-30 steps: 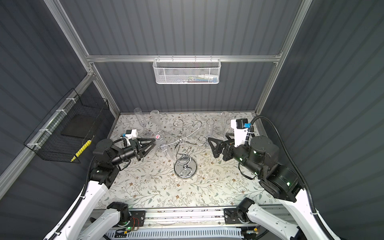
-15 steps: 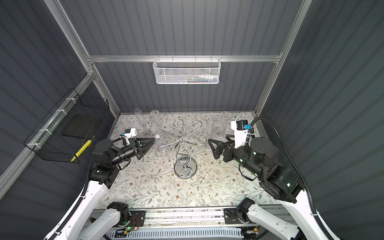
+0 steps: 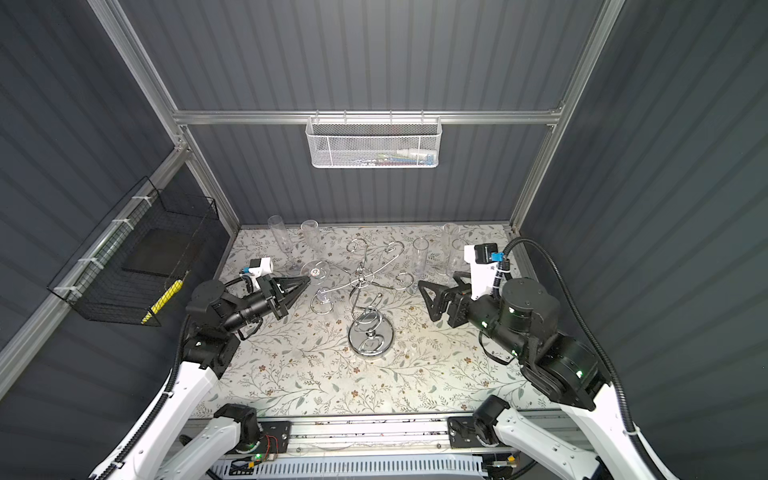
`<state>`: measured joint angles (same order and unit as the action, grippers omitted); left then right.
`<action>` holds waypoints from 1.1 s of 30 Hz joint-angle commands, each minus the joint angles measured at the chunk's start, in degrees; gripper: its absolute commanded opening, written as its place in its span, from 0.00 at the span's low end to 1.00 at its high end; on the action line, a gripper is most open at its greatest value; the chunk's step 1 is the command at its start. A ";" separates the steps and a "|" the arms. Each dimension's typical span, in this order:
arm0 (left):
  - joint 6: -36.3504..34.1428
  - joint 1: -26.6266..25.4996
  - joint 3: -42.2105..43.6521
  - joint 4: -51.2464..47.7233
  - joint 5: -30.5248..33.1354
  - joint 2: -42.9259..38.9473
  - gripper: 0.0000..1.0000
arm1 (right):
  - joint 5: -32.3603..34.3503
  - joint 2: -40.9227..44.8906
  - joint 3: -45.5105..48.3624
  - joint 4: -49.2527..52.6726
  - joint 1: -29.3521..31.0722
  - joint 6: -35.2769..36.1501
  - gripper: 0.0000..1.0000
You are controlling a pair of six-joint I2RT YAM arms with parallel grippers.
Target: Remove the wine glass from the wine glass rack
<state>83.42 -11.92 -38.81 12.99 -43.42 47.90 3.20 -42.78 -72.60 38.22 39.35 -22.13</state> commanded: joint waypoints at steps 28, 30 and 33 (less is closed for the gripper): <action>4.65 -0.03 -4.40 5.01 1.84 -1.22 0.00 | 1.45 3.40 1.40 1.48 -0.12 -1.86 0.99; 2.97 -0.05 -5.28 5.54 1.91 -0.39 0.00 | 1.46 3.67 1.30 1.50 -0.03 -1.95 0.99; 2.38 -0.04 -6.51 5.89 1.94 0.76 0.00 | 1.47 3.98 1.22 1.63 -0.13 -2.03 0.99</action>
<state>88.09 -11.92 -42.46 16.27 -41.71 48.16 4.29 -39.55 -71.57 39.27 39.35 -23.62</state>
